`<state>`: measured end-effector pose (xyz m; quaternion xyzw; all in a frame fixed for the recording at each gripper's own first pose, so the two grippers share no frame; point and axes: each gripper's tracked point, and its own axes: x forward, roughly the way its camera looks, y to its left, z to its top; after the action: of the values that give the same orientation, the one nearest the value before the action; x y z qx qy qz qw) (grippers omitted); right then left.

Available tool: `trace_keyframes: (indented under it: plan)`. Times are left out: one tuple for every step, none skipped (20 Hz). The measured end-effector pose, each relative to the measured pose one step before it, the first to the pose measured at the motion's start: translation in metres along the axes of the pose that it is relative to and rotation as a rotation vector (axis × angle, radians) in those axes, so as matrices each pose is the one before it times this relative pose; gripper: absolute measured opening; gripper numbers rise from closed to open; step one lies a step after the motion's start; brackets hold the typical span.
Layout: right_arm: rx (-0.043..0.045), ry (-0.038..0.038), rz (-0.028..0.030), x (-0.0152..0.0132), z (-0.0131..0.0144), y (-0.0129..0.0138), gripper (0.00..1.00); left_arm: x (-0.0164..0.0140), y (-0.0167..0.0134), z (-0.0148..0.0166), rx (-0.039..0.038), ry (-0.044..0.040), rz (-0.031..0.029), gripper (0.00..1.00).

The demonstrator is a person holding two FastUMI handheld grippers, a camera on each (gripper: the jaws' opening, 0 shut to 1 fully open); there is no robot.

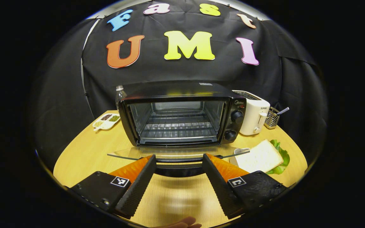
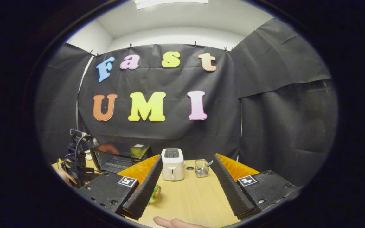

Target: Open the electric oven with the left hand, put the food in, and close the electric oven.

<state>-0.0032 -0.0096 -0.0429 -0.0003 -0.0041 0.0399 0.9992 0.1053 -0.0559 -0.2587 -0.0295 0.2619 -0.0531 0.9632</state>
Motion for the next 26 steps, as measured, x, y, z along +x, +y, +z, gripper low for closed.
trace_keyframes:
  plan:
    - [0.00102, 0.00377, 0.00121, 0.00091, -0.00228, 0.00032, 0.9, -0.00029, -0.00094, -0.00836, 0.00324, 0.00721, 0.00031, 0.97]
    - [-0.0004, 0.0054, 0.00087, 0.00049, -0.00096, 0.00087, 0.9, -0.00011, 0.0001, -0.00822, -0.0001, 0.00907, -0.00072, 0.97]
    - [-0.00293, 0.00579, -0.00043, 0.00063, -0.00114, -0.00012, 0.9, -0.00062, -0.00094, -0.00602, -0.00106, 0.00969, -0.00089, 0.97]
    - [-0.00826, 0.00573, -0.00214, -0.00106, -0.00088, -0.00019, 0.9, 0.00016, 0.00119, -0.00511, 0.00051, 0.00256, -0.00028, 0.97]
    - [-0.00831, -0.00816, 0.00038, -0.00244, 0.00189, -0.00017, 1.0, -0.00018, -0.00015, -0.00312, 0.00328, -0.00577, -0.00013, 0.97]
    - [-0.00795, -0.00439, -0.00595, -0.00061, 0.00229, -0.00122, 1.0, 0.00084, -0.00053, -0.00326, 0.00331, -0.00396, 0.0006, 0.96]
    - [-0.00406, -0.0018, -0.00733, -0.00049, -0.00013, -0.00212, 0.91, 0.00052, -0.00056, -0.00451, -0.00247, 0.00222, 0.00087, 0.96]
    - [0.00217, -0.0026, -0.00302, -0.00072, 0.00097, -0.00114, 0.9, 0.00239, 0.0005, -0.00716, -0.00665, 0.01067, 0.00056, 0.96]
    - [0.00445, 0.00173, 0.00049, -0.00128, -0.0003, 0.00165, 0.91, 0.0014, 0.00032, -0.00851, -0.00461, 0.01442, -0.00064, 0.96]
    - [0.00373, 0.00228, 0.00386, -0.00127, -0.00054, 0.00172, 0.9, 0.00603, -0.00068, -0.01085, -0.0078, 0.02478, -0.00092, 0.95]
    - [-0.00084, -0.00043, 0.00422, -0.00015, -0.00076, 0.00094, 0.91, 0.00482, -0.00092, -0.0119, -0.02274, 0.02518, -0.00117, 0.94]
    - [-0.00574, -0.00037, -0.00183, -0.00013, -0.0002, 0.00057, 0.9, 0.00328, 0.00024, -0.01034, -0.01923, 0.01984, -0.00039, 0.95]
    - [-0.00865, 0.00245, -0.00295, 0.00023, -0.00172, -0.00039, 0.9, 0.00067, 0.00054, -0.0023, -0.00474, -0.00706, -0.00045, 0.95]
    - [-0.00828, 0.00327, -0.00121, 0.00035, -0.00087, 0.00113, 0.9, 0.00124, -0.00021, 0.00531, 0.00679, -0.03276, -0.00104, 0.96]
    - [-0.00216, 0.00229, 0.00364, -0.00066, -0.00078, 0.00228, 0.9, -0.00314, -0.00129, 0.00318, 0.00246, -0.01127, -0.00433, 0.95]
    - [0.00606, 0.00319, 0.00686, 0.00019, -0.00042, 0.00324, 0.91, -0.00148, 0.00053, -0.00269, -0.00547, 0.0016, -0.00568, 0.95]
    - [0.00506, 0.00393, 0.00619, 0.00147, -0.00063, 0.00248, 0.91, -0.00413, 0.00078, -0.00155, -0.01918, 0.00823, -0.00827, 0.94]
    - [-0.00077, 0.00574, 0.0018, 0.00229, -0.00186, 0.00189, 0.91, -0.00458, -0.00172, 0.00171, -0.02199, 0.00104, -0.01754, 0.94]
    - [-0.00429, 0.0083, -0.00389, 0.00372, -0.00391, -0.00065, 0.91, -0.00704, 0.00032, 0.00681, -0.01154, -0.02073, -0.01716, 0.95]
    - [-0.00869, 0.00864, -0.00032, 0.0052, -0.00381, 0.00074, 0.9, -0.00984, 0.0012, 0.00934, -0.00522, -0.02597, -0.00777, 0.95]
    - [-0.00984, 0.0111, 0.00834, 0.00437, -0.00305, 0.00444, 0.9, -0.01144, 0.00064, 0.01227, 0.00537, -0.03498, -0.00397, 0.94]
    - [0.00189, 0.02166, 0.02162, 0.00653, -0.00479, 0.00652, 0.9, -0.01303, 0.0015, 0.01227, 0.00862, -0.03492, -0.00347, 0.94]
    - [0.00946, 0.02945, 0.02519, 0.00757, -0.00779, 0.00733, 1.0, -0.01306, 0.00214, 0.01387, 0.0086, -0.03832, -0.00072, 0.94]
    - [0.00501, 0.03242, 0.02883, 0.00833, -0.00626, 0.00656, 1.0, -0.01211, 0.00203, 0.01518, 0.00871, -0.04336, -0.00417, 0.94]
    - [0.00392, 0.03327, 0.02276, 0.01061, -0.00707, 0.00313, 1.0, -0.01244, 0.00173, 0.01624, 0.00377, -0.04052, 0.00173, 0.94]
    - [0.00514, 0.03191, 0.01923, 0.01096, -0.00524, 0.00262, 0.91, -0.01391, 0.00416, 0.01769, 0.00377, -0.04537, 0.00983, 0.94]
